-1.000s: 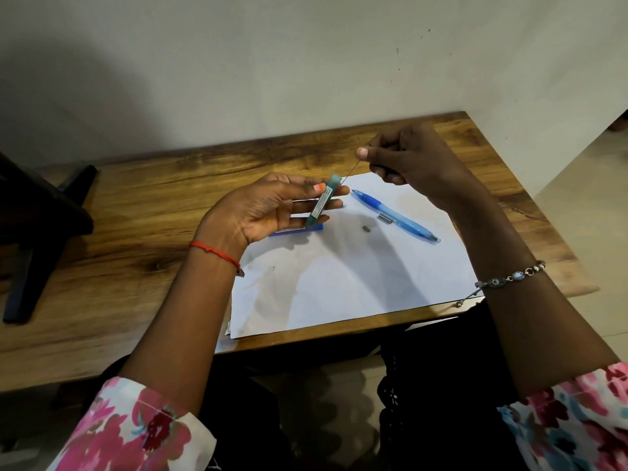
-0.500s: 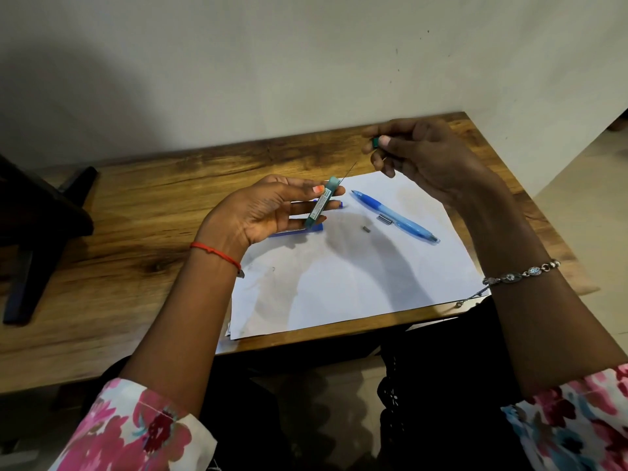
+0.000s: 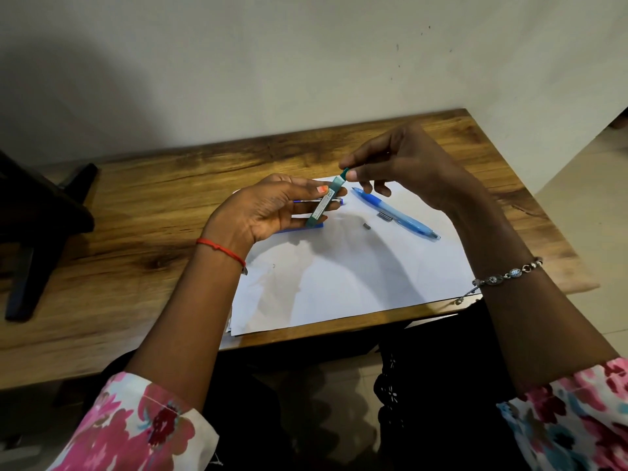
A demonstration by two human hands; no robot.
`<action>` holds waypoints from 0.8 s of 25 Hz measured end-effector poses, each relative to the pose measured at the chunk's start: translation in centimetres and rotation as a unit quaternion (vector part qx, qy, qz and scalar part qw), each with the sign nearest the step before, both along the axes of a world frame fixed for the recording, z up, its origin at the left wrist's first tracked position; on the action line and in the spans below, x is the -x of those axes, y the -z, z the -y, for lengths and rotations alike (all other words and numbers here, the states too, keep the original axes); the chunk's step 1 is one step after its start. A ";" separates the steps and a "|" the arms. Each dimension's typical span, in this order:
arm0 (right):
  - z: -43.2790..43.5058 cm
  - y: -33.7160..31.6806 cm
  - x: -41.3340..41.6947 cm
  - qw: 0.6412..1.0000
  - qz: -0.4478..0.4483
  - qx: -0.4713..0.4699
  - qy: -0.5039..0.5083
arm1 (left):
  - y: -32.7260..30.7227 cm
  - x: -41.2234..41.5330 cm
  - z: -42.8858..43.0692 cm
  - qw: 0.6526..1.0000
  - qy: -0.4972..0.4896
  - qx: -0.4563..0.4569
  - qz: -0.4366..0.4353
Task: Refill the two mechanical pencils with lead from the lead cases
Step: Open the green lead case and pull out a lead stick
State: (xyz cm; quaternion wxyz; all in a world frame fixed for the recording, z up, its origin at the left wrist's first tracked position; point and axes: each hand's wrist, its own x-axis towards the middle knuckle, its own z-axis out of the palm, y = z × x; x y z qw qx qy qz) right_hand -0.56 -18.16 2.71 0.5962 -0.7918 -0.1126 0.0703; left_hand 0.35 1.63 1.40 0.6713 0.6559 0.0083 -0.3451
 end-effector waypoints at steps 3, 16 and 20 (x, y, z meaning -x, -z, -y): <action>0.0 0.1 -0.1 1.000 0.006 0.020 -0.005 | 0.1 0.0 0.1 1.000 -0.006 -0.009 -0.002; -0.5 0.3 -0.1 0.997 -0.005 0.074 -0.016 | 0.1 0.4 0.4 1.000 -0.001 -0.023 0.010; -0.4 0.1 0.1 0.997 -0.015 0.069 -0.030 | 0.0 0.6 0.6 1.000 0.003 -0.027 0.011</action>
